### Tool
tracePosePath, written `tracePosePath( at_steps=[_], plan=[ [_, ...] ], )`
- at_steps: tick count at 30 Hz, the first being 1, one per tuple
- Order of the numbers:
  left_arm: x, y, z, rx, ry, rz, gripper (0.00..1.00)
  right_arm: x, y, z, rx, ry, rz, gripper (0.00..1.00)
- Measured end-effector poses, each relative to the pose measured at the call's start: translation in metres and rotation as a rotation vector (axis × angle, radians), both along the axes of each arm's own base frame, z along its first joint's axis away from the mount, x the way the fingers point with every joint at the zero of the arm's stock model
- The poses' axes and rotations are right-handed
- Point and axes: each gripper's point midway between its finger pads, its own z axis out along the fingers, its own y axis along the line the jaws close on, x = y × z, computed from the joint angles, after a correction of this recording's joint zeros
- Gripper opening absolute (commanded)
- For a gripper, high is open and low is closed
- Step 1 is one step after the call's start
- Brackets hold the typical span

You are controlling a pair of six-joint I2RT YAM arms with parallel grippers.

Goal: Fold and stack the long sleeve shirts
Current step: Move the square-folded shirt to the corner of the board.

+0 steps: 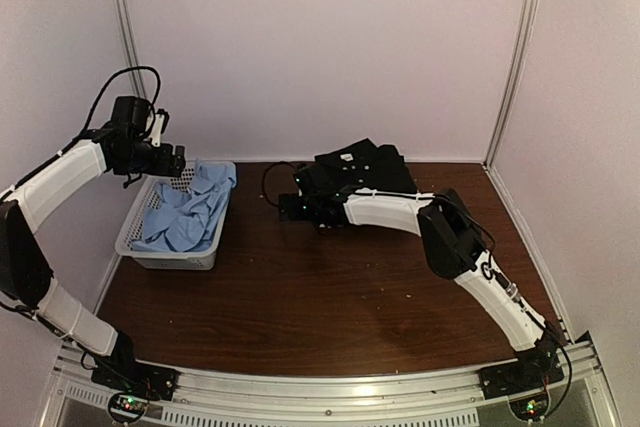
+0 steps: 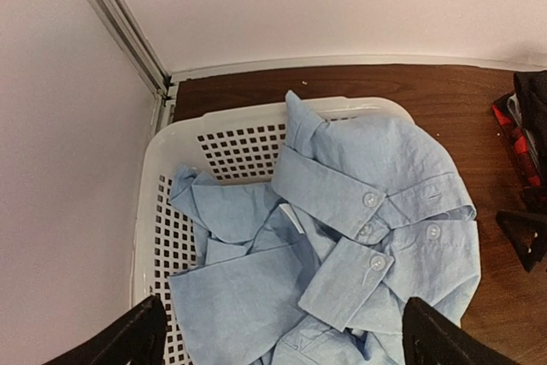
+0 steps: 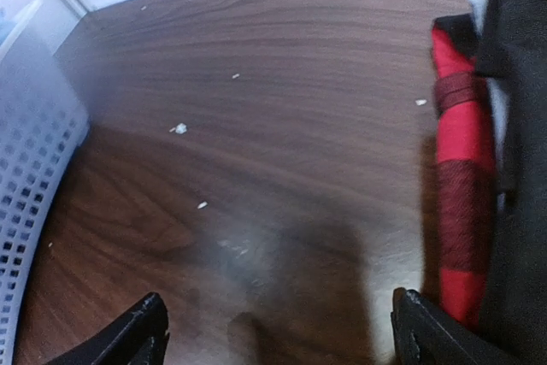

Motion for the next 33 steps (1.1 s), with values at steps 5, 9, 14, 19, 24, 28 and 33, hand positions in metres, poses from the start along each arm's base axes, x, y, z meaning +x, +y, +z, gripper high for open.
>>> tracePosePath(
  at_steps=[5, 9, 14, 19, 24, 28, 33],
  plan=[
    [0.000, -0.001, -0.001, -0.003, 0.003, -0.004, 0.98, 0.025, -0.034, -0.003, 0.023, 0.000, -0.145, 0.94],
    [-0.001, -0.004, -0.003, -0.007, 0.007, -0.012, 0.98, 0.037, -0.068, -0.003, 0.017, -0.004, -0.251, 0.94],
    [-0.002, -0.008, -0.005, -0.009, 0.013, -0.024, 0.97, 0.057, -0.118, -0.003, 0.013, -0.004, -0.364, 0.95],
    [-0.003, -0.013, -0.007, -0.008, 0.016, -0.037, 0.98, 0.075, -0.182, -0.005, -0.015, 0.000, -0.481, 0.96],
    [-0.005, -0.024, -0.007, -0.008, 0.017, -0.062, 0.98, 0.094, -0.231, -0.005, -0.037, -0.008, -0.576, 0.97],
    [-0.007, -0.029, -0.013, -0.011, 0.027, -0.072, 0.98, 0.105, -0.253, 0.005, -0.047, -0.015, -0.617, 0.99],
    [-0.012, -0.029, -0.028, -0.020, 0.062, -0.062, 0.98, 0.127, -0.258, 0.035, -0.018, -0.063, -0.647, 1.00]
  ],
)
